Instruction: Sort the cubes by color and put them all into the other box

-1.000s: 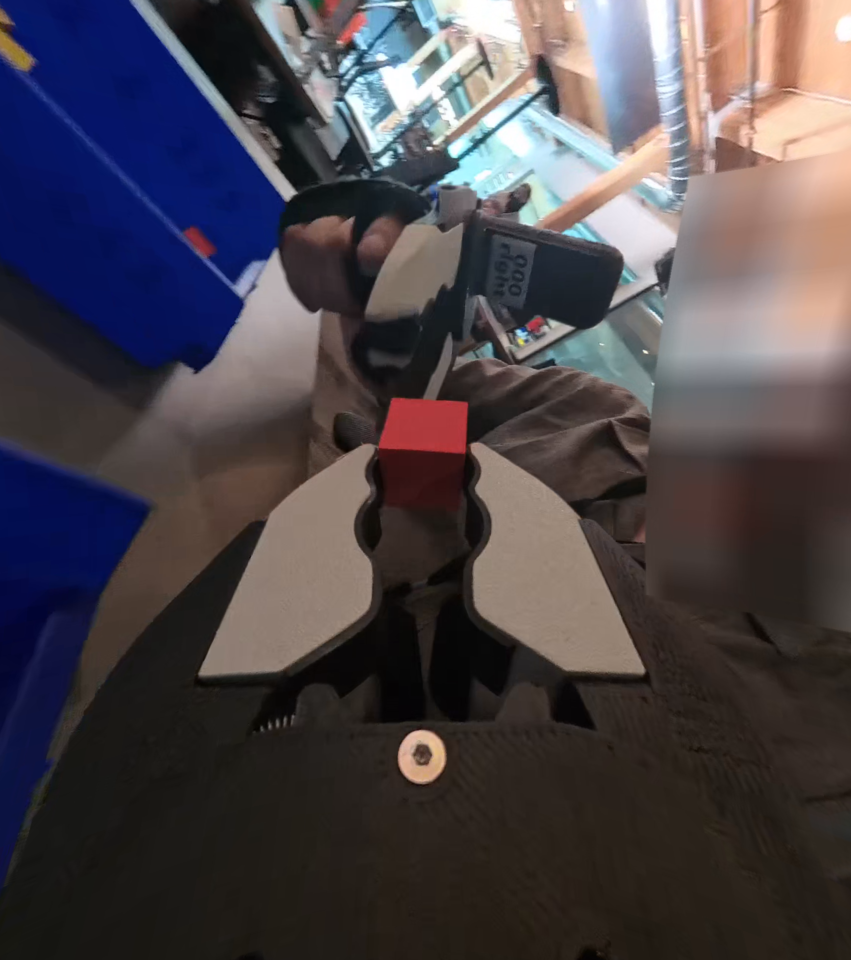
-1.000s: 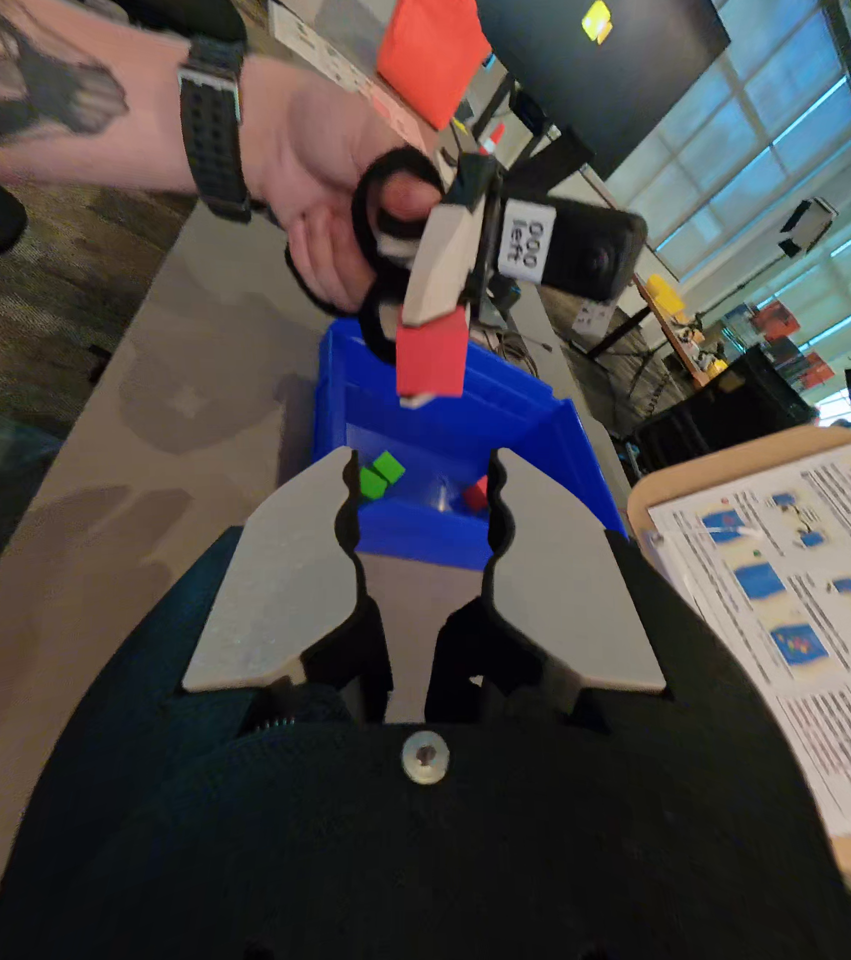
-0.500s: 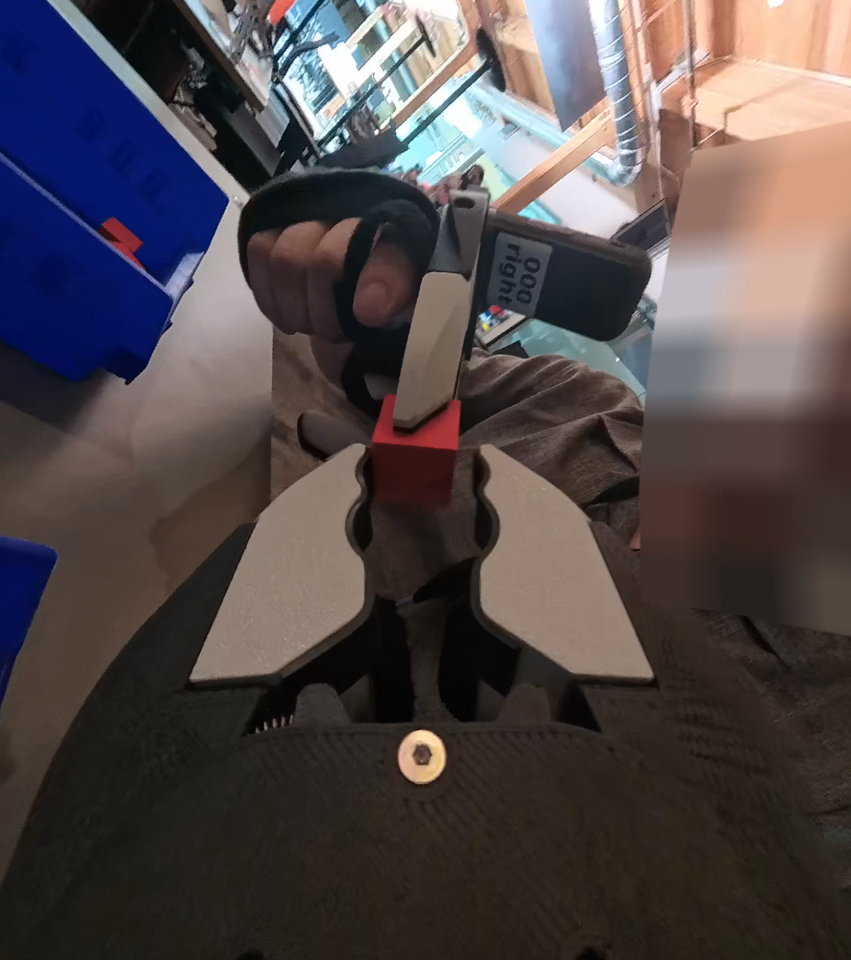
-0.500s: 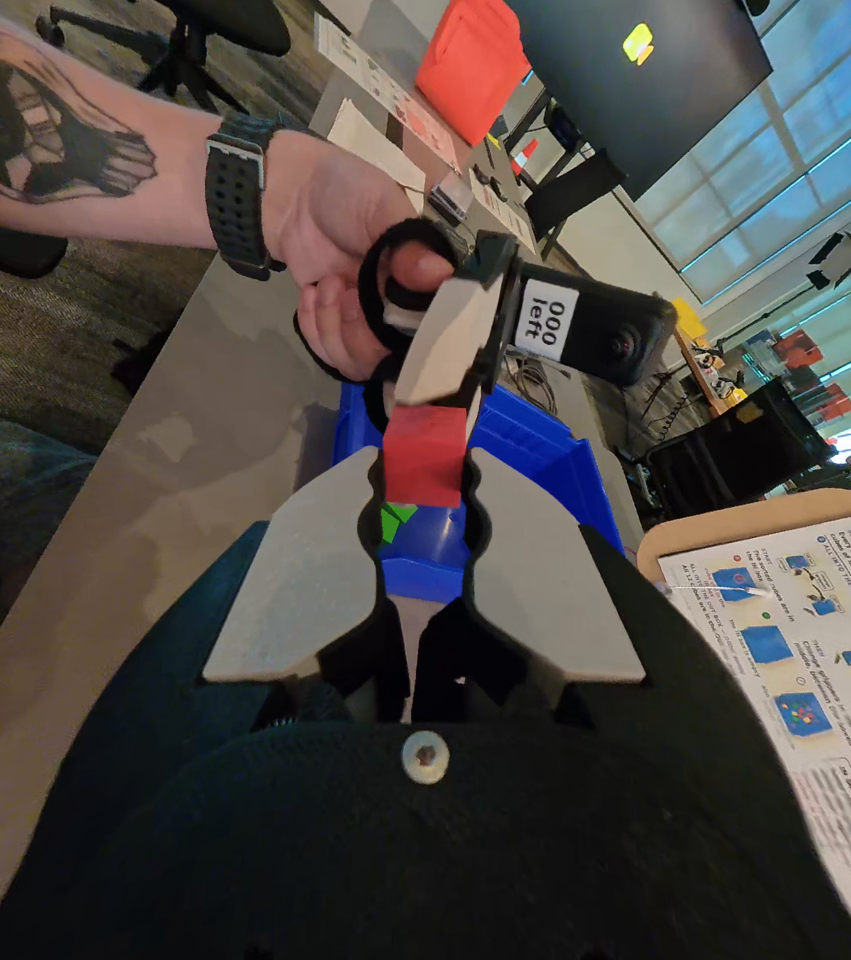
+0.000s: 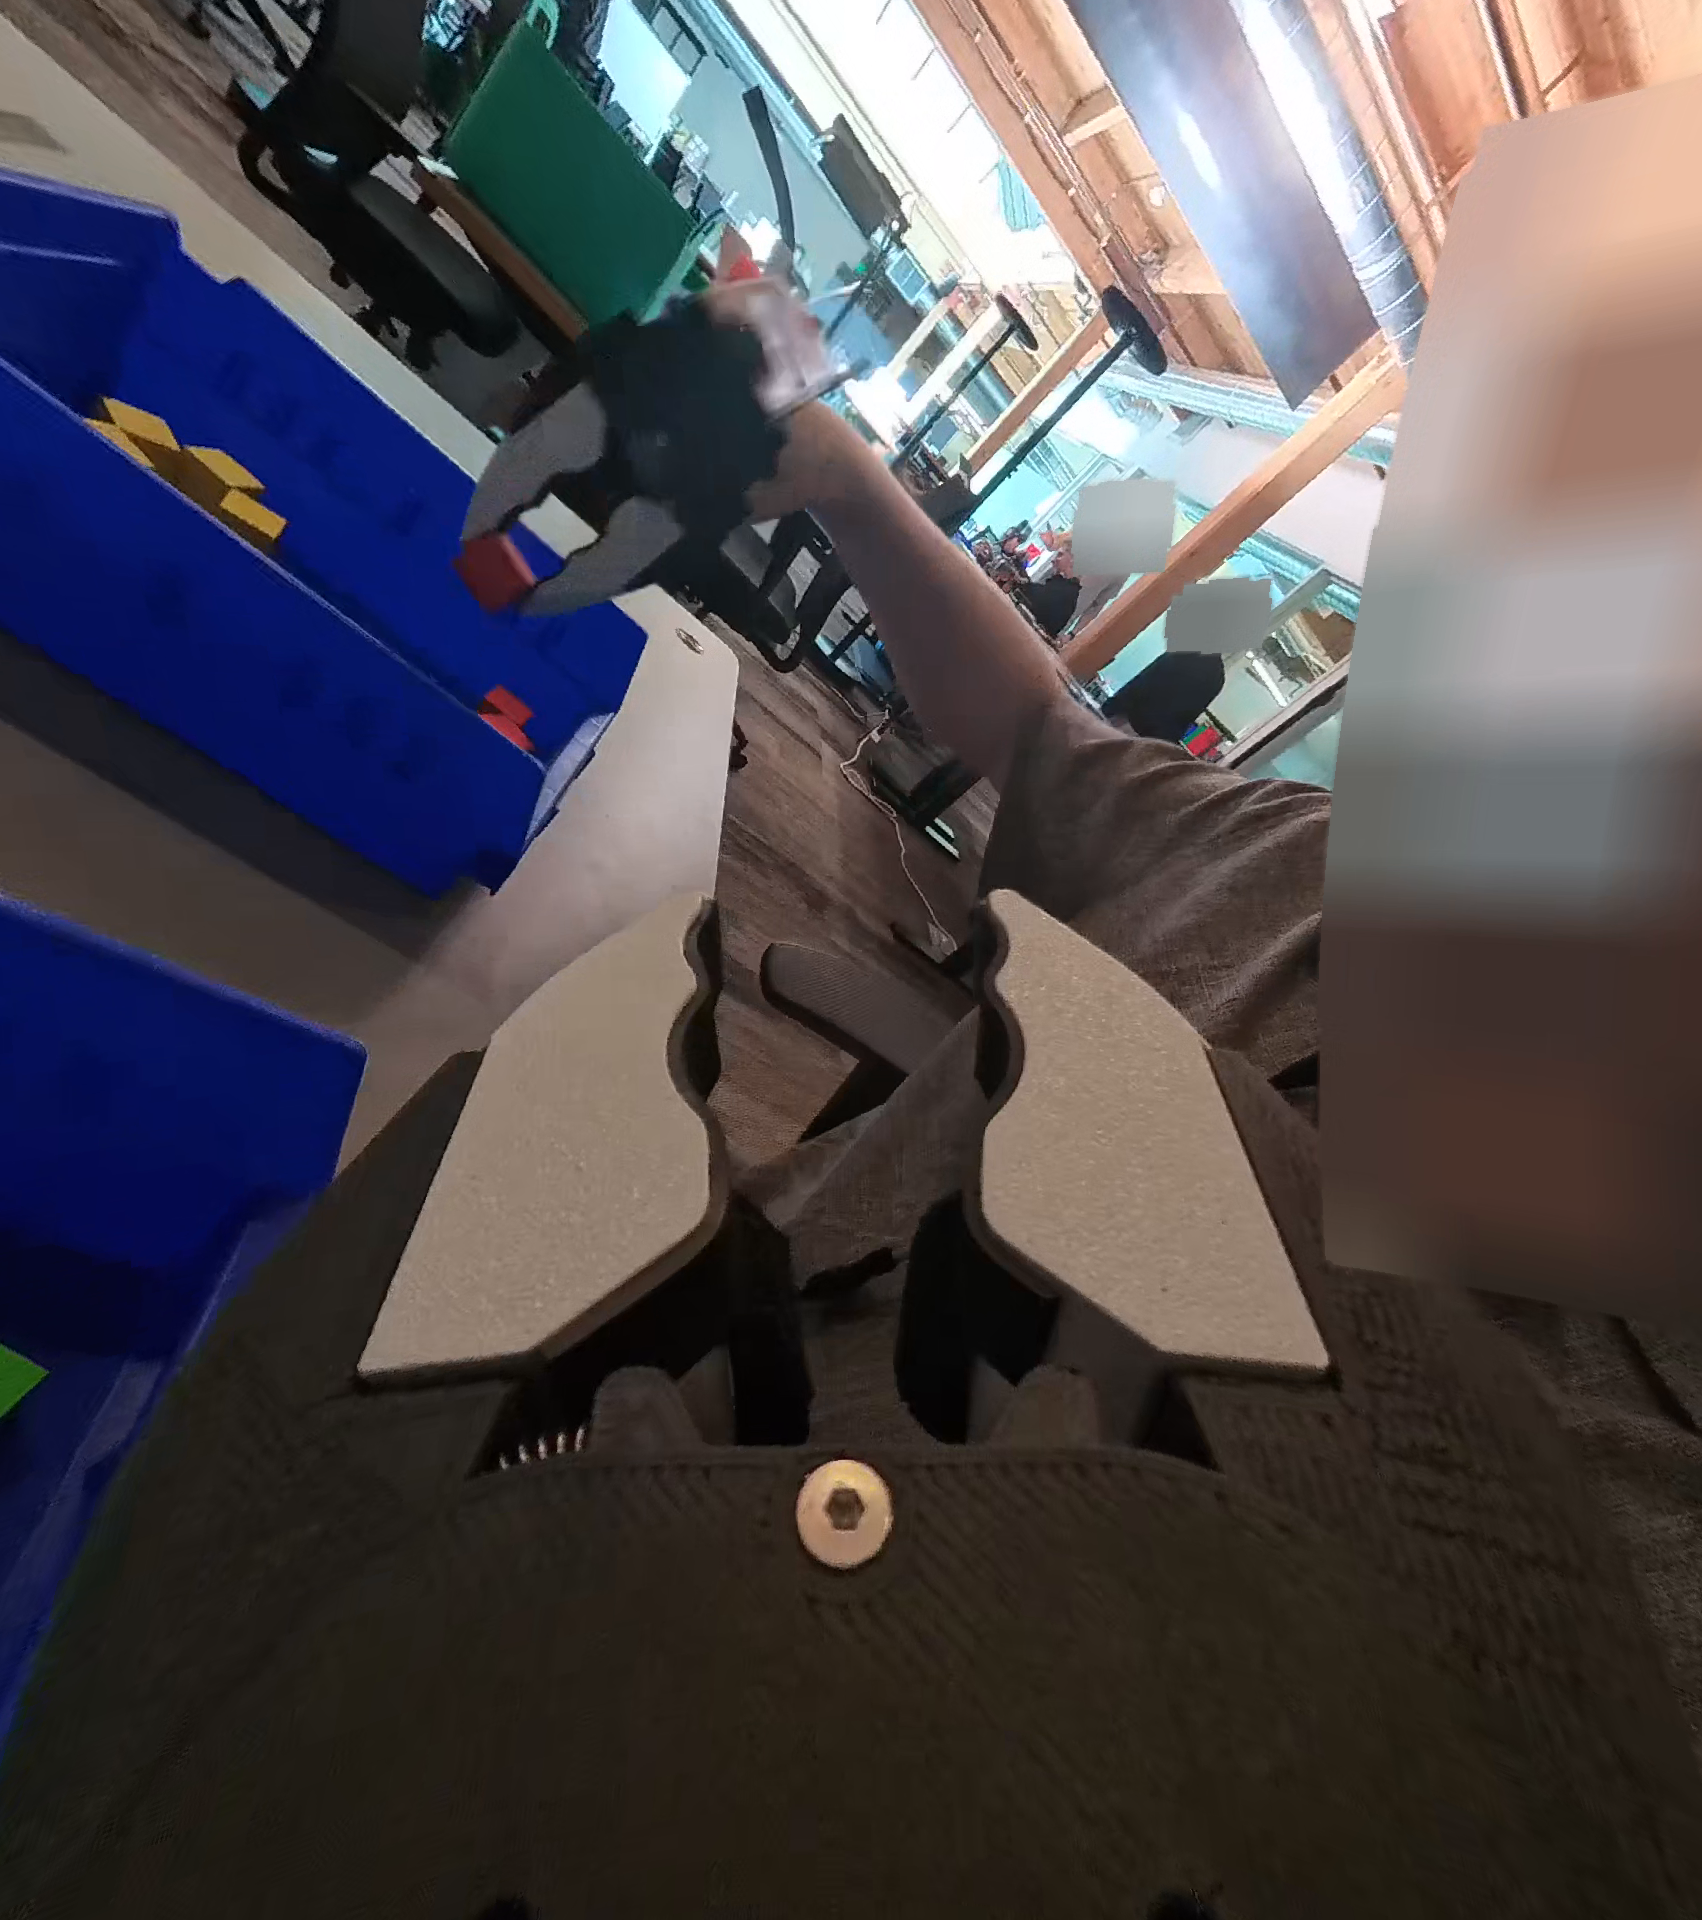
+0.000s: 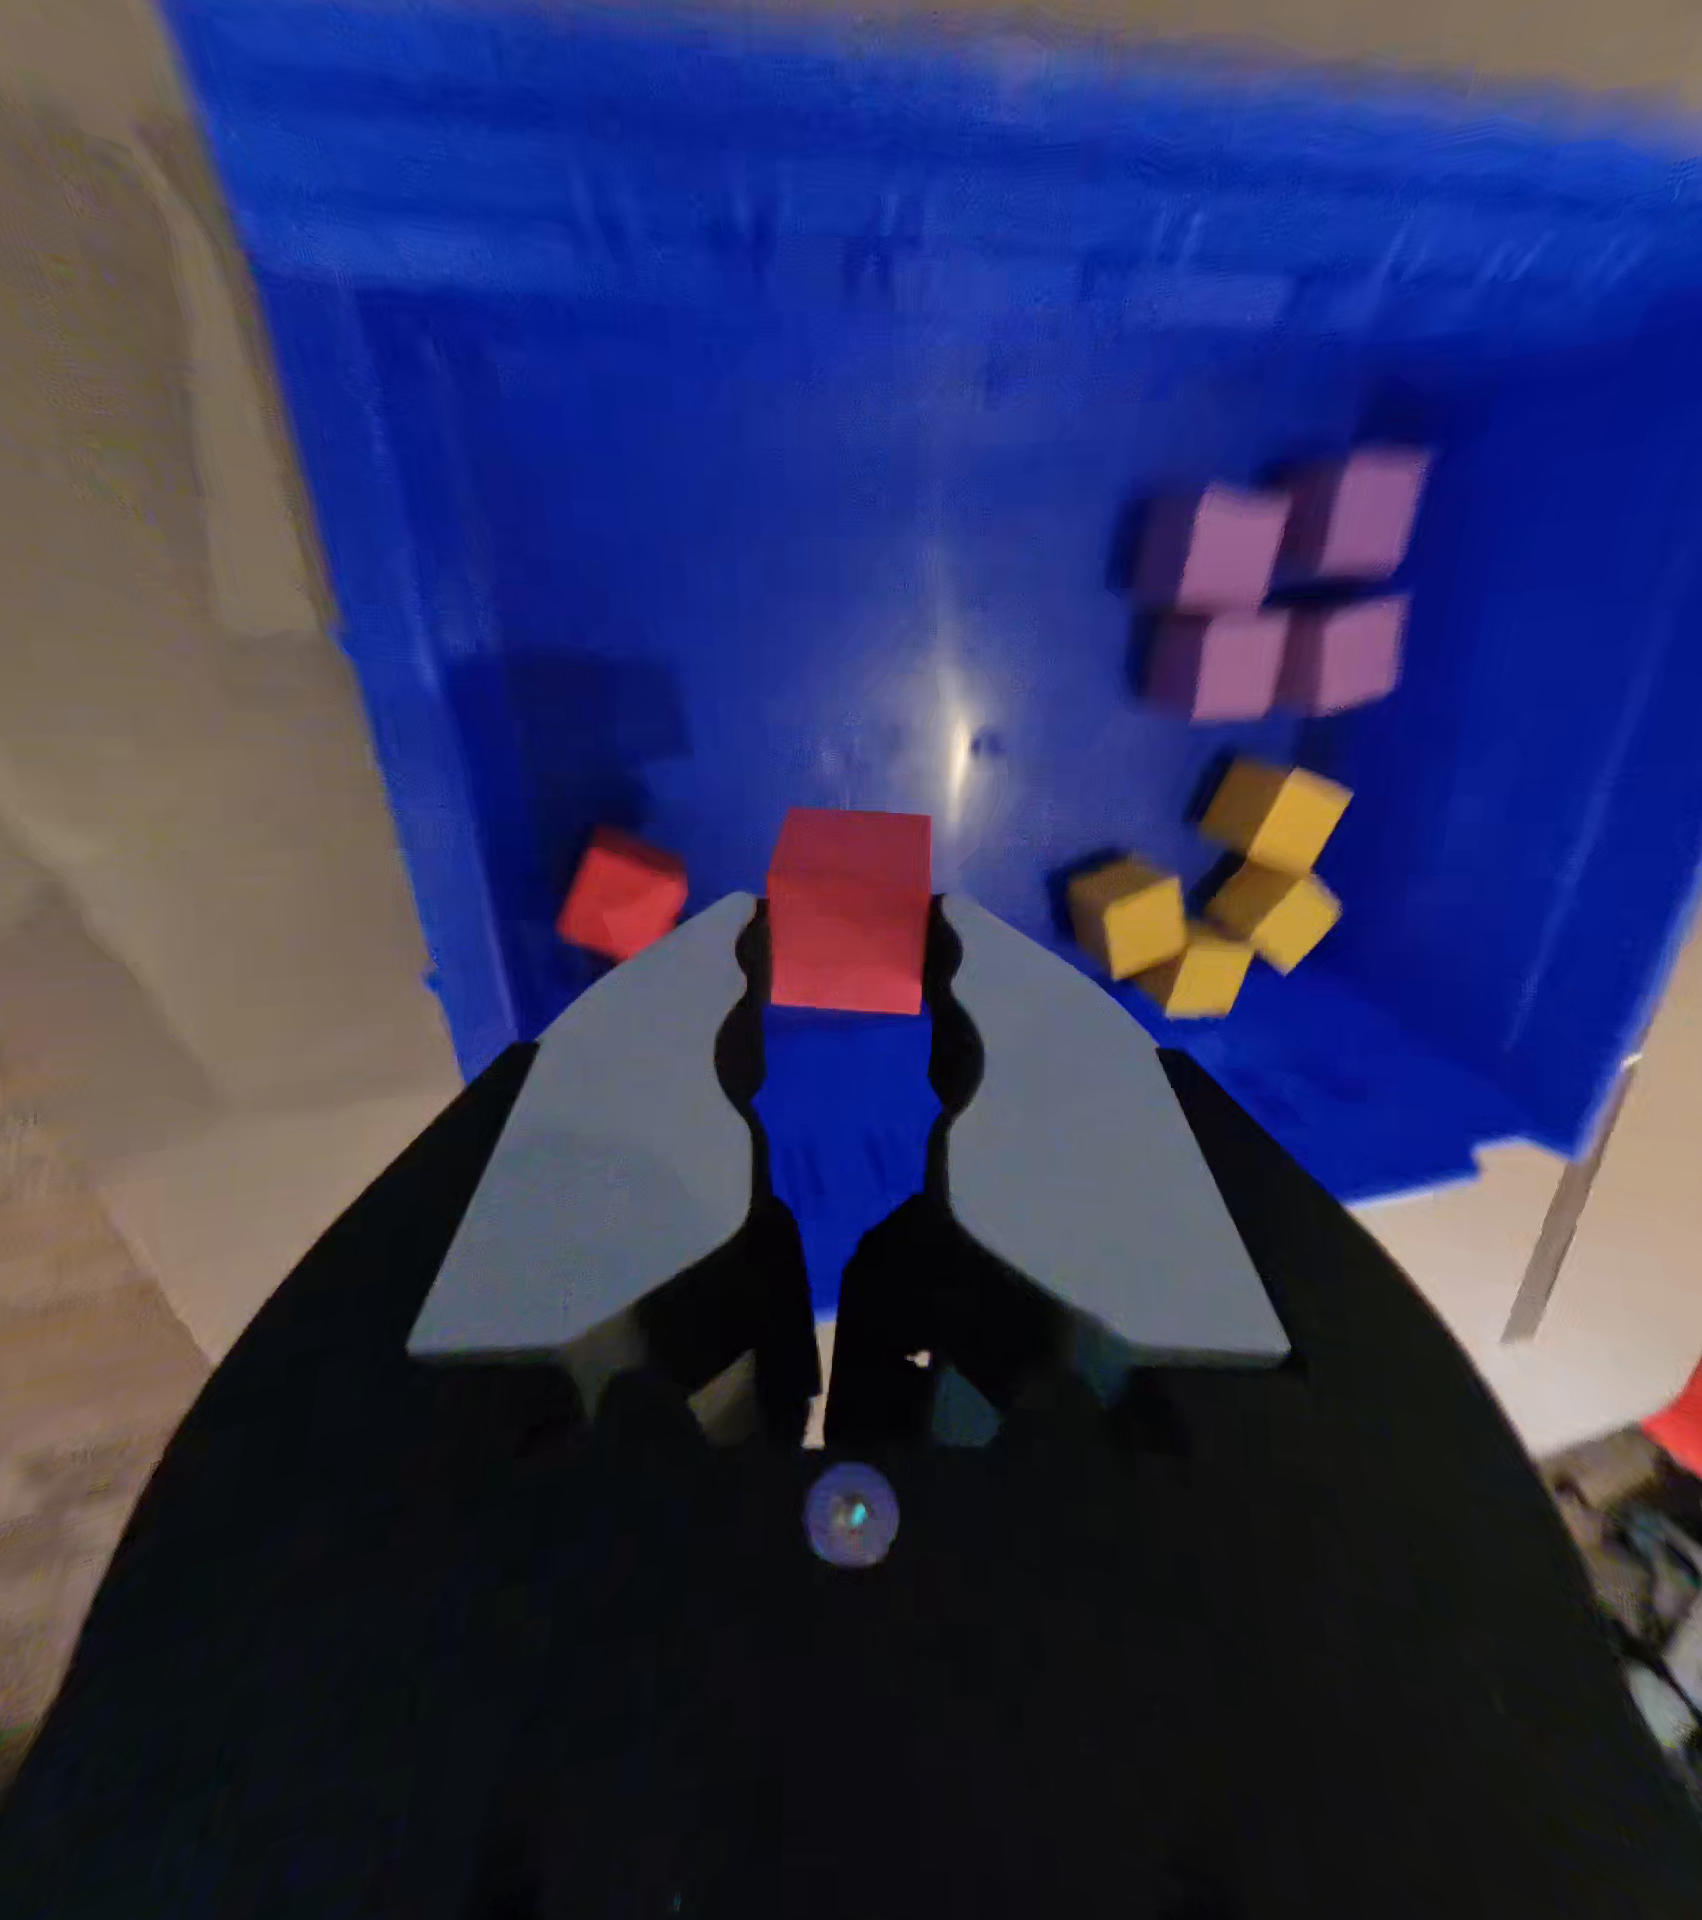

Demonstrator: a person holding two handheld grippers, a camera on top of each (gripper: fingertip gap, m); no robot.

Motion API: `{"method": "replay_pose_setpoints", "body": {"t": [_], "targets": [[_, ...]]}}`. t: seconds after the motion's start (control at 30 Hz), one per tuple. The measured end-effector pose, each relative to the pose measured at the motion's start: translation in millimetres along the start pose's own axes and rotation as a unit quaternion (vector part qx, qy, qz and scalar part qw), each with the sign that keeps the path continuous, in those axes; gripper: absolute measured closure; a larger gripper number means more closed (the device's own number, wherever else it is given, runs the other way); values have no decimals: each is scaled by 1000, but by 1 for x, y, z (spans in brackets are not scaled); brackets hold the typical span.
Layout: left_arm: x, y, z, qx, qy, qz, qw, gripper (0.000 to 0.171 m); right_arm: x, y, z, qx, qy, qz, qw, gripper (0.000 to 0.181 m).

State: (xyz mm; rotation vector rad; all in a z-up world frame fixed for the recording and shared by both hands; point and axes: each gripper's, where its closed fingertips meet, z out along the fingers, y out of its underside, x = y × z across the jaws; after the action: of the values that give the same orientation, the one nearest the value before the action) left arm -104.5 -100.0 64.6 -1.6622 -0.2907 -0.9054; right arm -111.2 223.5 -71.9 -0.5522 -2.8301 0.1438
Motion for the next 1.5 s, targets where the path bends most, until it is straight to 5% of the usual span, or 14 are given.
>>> {"method": "replay_pose_setpoints", "body": {"t": [0.17, 0.4, 0.97, 1.07, 1.13, 1.23, 1.5], "targets": [[4, 4, 1, -10, 0, 8, 1000, 125, -6, 59, 43, -139, -77, 6, 987, 153], [-3, 3, -2, -6, -10, 4, 1000, 125, -14, 71, 67, -215, -107, -19, 971, 153], [-4, -2, -6, -3, -22, 10, 1000, 126, -22, 76, 55, -257, -135, 20, 957, 137], [-27, -10, -11, -3, -94, 15, 995, 126, -6, 71, 41, -247, -87, 21, 965, 136], [-76, -17, -31, -24, -254, 25, 967, 130, 6, 54, 29, -204, -44, 22, 978, 137], [-141, -21, -67, -102, -451, 23, 886, 129, 20, 16, 10, -100, 23, 13, 995, 140], [-259, 5, -95, -283, -573, -87, 764, 124, 3, -19, 3, -28, 76, -36, 996, 143]]}}
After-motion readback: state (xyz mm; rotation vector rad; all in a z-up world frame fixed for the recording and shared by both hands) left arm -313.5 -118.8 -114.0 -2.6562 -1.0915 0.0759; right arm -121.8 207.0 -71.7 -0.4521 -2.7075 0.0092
